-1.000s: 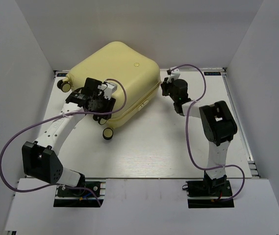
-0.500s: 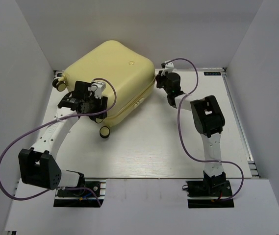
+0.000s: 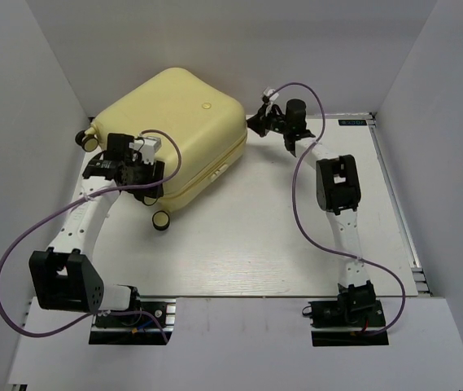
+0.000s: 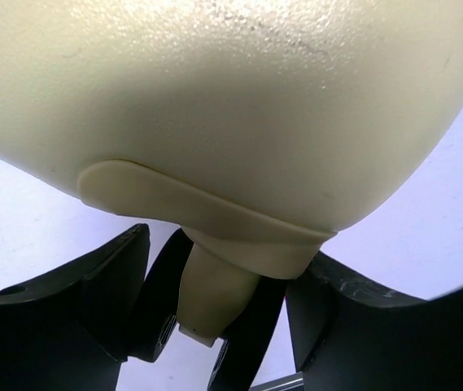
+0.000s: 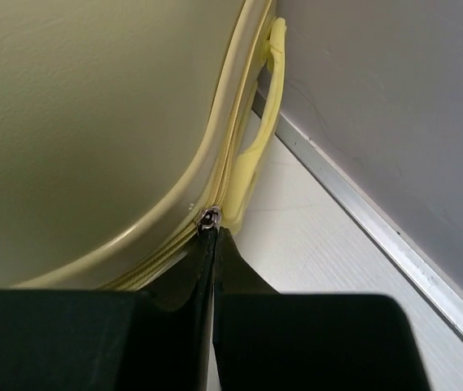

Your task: Pack the luggage

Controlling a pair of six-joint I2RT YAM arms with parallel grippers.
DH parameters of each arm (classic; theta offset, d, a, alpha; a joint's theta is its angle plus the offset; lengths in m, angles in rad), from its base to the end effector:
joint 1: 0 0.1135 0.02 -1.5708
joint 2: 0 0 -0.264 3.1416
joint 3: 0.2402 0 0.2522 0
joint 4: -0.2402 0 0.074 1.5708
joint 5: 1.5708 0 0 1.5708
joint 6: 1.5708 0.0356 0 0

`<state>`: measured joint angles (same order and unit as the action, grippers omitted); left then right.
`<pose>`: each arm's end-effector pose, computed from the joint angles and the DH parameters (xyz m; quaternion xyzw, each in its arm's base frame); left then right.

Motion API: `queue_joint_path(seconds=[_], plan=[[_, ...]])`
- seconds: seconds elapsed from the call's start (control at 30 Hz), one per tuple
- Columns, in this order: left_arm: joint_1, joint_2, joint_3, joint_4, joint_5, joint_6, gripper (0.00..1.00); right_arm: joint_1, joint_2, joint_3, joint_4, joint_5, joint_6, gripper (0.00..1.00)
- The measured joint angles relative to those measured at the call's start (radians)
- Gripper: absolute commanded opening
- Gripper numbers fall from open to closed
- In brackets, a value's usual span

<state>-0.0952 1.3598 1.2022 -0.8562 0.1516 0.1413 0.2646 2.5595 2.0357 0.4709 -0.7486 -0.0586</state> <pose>0.2720 -0.0314 0.2998 0.1338 0.9496 -0.0665 0.2757 0.5560 0.1757 0.1828 -0.3570 0.6260 0.3297 0.6098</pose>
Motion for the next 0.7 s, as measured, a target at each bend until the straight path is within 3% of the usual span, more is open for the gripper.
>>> queue_joint_path(seconds=[0.2, 0.43, 0.53, 0.57, 0.63, 0.7], plan=[[0.080, -0.003, 0.003, -0.029, 0.025, 0.042, 0.00, 0.044, 0.036, 0.019, 0.075, 0.040, 0.014, 0.00], [0.205, 0.052, 0.063, -0.164, 0.002, 0.032, 0.00, 0.100, -0.210, -0.465, 0.335, 0.155, 0.002, 0.00], [0.241, 0.086, 0.100, -0.250, -0.160, -0.070, 0.02, 0.116, -0.344, -0.648, 0.341, 0.111, -0.012, 0.00], [0.261, 0.094, 0.106, -0.275, -0.230, -0.125, 0.12, 0.129, -0.382, -0.693, 0.339, 0.092, -0.018, 0.00], [0.323, 0.115, 0.133, -0.301, -0.342, -0.226, 0.46, 0.154, -0.433, -0.755, 0.328, 0.045, -0.023, 0.00], [0.405, 0.140, 0.156, -0.324, -0.446, -0.312, 0.64, 0.193, -0.478, -0.822, 0.320, -0.007, -0.023, 0.00]])
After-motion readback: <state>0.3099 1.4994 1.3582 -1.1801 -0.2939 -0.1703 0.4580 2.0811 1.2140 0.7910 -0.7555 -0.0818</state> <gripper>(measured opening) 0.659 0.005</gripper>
